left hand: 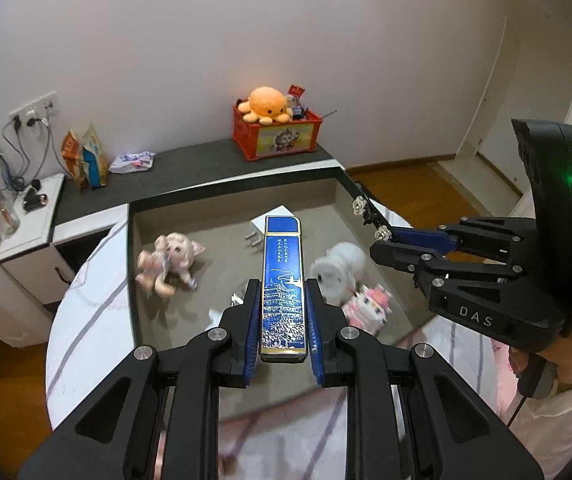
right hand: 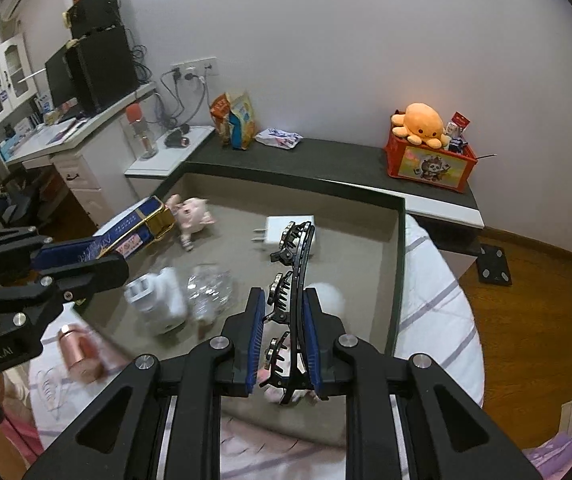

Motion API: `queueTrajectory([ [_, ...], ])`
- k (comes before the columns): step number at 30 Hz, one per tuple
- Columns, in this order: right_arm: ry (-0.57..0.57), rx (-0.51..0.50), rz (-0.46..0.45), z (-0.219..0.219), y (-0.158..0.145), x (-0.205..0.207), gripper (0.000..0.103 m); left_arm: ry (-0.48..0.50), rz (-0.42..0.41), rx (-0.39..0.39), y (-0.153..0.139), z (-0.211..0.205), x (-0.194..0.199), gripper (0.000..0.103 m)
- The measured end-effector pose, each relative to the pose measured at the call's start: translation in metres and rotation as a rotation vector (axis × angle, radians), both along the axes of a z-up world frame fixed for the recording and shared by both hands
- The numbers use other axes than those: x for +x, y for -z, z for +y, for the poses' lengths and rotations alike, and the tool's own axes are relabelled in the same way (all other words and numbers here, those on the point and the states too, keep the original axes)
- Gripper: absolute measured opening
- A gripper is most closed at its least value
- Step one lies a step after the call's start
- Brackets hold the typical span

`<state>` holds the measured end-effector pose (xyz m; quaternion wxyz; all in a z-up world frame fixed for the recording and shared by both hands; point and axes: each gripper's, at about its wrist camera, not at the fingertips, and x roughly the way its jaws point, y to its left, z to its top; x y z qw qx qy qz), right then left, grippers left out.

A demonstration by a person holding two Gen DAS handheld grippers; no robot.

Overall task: Organize rigid objects
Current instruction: 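Lower both tools into the pink box and open them to release the items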

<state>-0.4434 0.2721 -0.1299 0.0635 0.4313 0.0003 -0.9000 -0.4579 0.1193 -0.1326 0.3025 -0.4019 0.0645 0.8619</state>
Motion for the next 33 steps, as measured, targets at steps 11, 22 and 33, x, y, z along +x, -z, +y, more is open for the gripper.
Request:
queueTrajectory([
  [11,0.052,0.011,-0.093,0.034,0.037,-0.067,0.019,-0.027,-0.061,-0.129,0.033,0.03,-0.072,0.021],
  [22,0.068,0.046,-0.12,0.045,0.056,-0.091,0.019,-0.041,-0.089,-0.21,0.063,0.044,-0.099,0.021],
  [33,0.07,0.009,-0.101,0.046,0.05,-0.087,0.047,-0.04,-0.054,-0.199,0.057,0.049,-0.092,0.069],
])
